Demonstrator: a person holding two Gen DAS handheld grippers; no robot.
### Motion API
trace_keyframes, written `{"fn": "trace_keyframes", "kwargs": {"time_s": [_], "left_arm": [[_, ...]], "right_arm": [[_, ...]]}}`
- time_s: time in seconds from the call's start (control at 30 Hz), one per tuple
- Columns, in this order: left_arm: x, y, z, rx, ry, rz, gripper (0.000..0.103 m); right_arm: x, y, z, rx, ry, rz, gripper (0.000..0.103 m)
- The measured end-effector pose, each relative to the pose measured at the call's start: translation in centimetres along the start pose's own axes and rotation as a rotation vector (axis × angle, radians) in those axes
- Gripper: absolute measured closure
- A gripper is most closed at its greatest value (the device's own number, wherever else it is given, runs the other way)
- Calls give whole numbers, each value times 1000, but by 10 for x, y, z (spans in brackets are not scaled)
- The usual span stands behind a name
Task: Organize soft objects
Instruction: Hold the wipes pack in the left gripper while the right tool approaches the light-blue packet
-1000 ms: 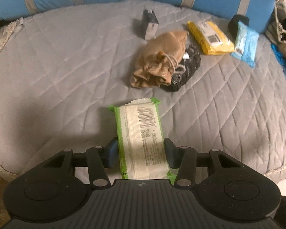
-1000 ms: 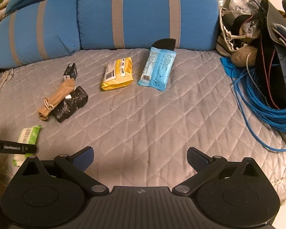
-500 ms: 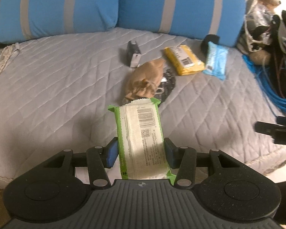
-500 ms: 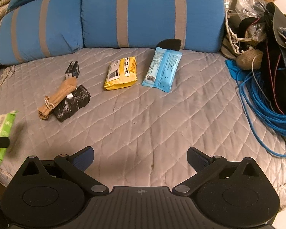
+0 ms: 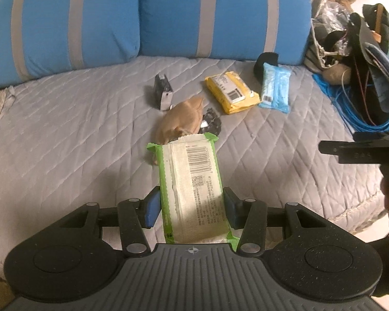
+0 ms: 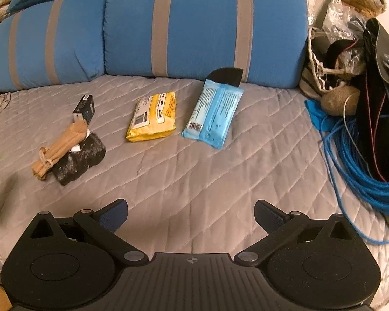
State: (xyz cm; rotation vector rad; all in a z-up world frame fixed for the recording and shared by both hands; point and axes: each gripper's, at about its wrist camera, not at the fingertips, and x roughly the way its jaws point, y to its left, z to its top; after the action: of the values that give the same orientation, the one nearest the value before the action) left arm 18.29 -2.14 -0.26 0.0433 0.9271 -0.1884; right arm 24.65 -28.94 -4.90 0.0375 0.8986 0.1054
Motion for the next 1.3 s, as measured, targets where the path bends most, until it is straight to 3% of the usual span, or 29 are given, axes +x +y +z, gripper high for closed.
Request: {"fn": "trace_keyframes", "kwargs": {"time_s": [0.73, 1.3], "left_arm": [[-1, -14, 11, 68, -16, -77, 55], [1, 2, 11, 24, 8, -92, 55]], "right_arm": [[87, -24, 48, -31, -63, -36, 0], [162, -31, 62, -18, -98, 6, 1]]}}
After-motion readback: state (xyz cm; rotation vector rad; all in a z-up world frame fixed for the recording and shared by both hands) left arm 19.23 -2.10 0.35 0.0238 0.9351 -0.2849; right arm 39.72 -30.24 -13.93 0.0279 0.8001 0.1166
